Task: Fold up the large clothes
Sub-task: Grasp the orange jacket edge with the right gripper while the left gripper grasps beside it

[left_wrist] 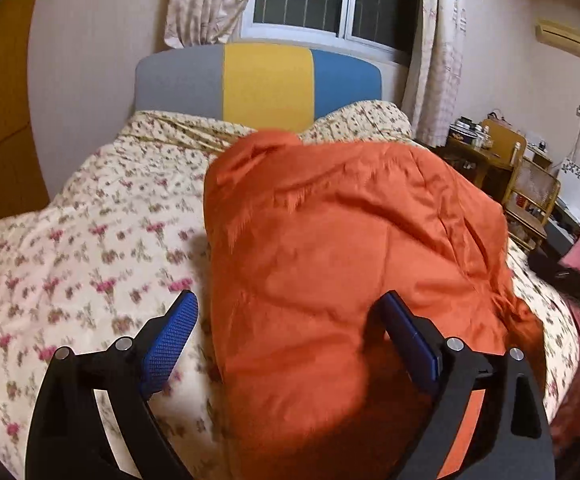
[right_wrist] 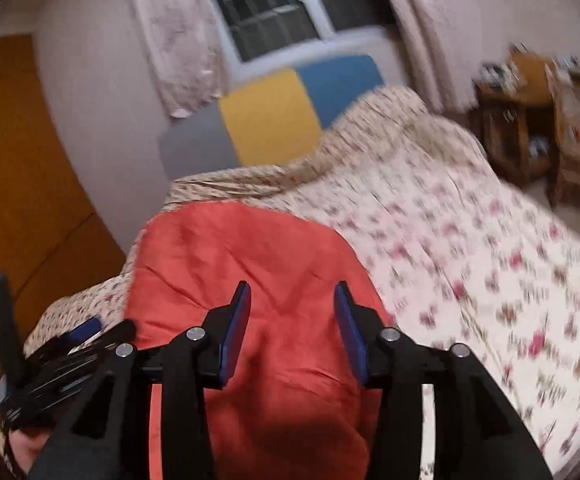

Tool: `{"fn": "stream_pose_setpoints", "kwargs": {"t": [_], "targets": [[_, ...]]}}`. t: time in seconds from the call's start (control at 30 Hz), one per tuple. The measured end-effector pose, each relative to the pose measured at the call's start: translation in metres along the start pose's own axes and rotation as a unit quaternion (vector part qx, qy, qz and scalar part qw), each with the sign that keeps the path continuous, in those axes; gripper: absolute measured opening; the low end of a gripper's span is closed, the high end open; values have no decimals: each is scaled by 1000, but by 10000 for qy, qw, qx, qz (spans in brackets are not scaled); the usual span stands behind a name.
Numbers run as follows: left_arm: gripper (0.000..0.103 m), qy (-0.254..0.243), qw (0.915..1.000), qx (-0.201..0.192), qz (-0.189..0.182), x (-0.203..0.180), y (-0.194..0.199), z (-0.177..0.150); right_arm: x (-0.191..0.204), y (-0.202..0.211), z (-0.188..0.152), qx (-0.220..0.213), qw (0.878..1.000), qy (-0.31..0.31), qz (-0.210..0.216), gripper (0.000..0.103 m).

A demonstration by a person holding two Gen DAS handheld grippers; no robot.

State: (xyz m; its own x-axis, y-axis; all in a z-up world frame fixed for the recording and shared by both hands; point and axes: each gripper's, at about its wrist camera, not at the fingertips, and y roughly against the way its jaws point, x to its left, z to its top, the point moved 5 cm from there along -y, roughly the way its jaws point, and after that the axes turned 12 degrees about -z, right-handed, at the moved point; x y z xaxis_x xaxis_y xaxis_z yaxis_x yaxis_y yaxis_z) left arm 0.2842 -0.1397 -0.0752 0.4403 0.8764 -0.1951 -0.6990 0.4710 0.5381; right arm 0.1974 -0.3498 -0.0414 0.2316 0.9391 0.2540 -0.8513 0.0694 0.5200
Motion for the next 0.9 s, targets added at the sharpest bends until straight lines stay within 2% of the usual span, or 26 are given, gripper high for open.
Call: {"fn": "stream_pose_setpoints", "kwargs": {"t": [0.13,0.23,0.3,0.47,0.63,0.9], "targets": [[92,-9,9997,-36,226,1,-11,19,34,-14,12,126,9990,403,164,35],[92,-38,9980,-92,617,3,-18,36,47,-40,22,265,9986,447,89,35],[92,-1,9963,-56,856,5,-26,45,51,-60,25,375,9982,473,6,35],[97,-130,9945,108,1037,4,-46,49,47,-99,16,547,9958,687,-255,30],[99,-304,9940,174,1033,-1,-59,47,30,-117,4,571,9958,641,-331,30],[100,-210,9941,527,920,-2,-86,40,17,-140,-1,692,9951,599,-379,30]]}}
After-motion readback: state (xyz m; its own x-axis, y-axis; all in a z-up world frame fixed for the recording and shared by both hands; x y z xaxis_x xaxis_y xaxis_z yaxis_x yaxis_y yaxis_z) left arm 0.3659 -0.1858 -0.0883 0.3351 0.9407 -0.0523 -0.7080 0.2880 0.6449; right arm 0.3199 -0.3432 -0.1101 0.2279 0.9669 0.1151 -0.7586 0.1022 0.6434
